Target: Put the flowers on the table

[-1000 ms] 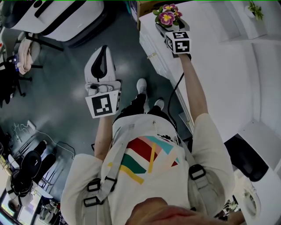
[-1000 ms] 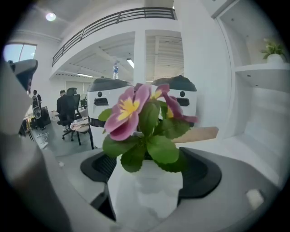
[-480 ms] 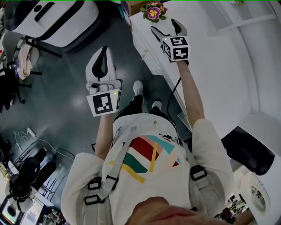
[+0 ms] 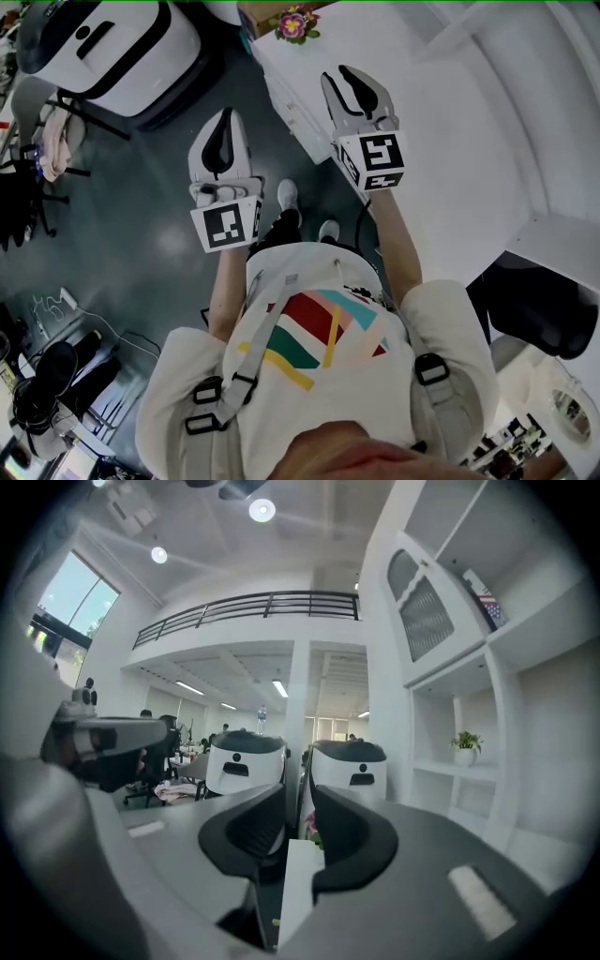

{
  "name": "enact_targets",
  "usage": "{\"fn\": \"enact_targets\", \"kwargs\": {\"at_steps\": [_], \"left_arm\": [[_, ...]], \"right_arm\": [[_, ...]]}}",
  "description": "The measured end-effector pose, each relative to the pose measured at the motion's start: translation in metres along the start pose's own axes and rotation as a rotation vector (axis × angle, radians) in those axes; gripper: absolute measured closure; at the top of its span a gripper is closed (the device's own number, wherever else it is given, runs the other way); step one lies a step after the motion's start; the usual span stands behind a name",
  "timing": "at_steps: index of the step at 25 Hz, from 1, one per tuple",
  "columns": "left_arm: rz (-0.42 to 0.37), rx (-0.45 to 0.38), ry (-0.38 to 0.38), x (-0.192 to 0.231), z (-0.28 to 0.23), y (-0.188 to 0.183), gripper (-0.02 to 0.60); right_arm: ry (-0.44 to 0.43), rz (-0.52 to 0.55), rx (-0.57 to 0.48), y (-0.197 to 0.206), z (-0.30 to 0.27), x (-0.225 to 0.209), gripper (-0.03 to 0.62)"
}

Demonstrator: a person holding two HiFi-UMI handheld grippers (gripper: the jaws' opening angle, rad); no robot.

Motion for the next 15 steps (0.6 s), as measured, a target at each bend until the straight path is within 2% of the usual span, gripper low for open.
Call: {"fn": "enact_targets", "kwargs": {"at_steps": [3, 5, 8, 15], "left_arm": [[-0.01, -0.014, 0.009, -0.022, 0.008, -0.01, 0.58], [-0.018, -0.022, 0.017, -0.036, 0.012, -0.016, 0.58], [-0.036, -0.035, 0.027, -0.059, 0.021, -0.026, 0.58], [-0.056, -0.031, 0.034, -0.093, 0.037, -0.034, 0.58]], "right_arm": [[0.006, -0.016, -0.057, -0.018, 0.04, -0.002, 0.532], [0.031, -0.018, -0.081, -0.024, 0.062, -0.006, 0.592], [0.065, -0.034, -0.079, -0.021, 0.093, -0.017, 0.594], [0.101, -0.161, -0.011, 0.007, 0.15, -0.038, 0.594]]}}
Point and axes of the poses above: the fingertips, and each gripper's own axes: z backward along the fingers, x to its left, y out of its underside, the point moved 5 cm from there along z, backward along the fingers, and after that the axes turned 12 degrees about y, right-handed, at the moved point
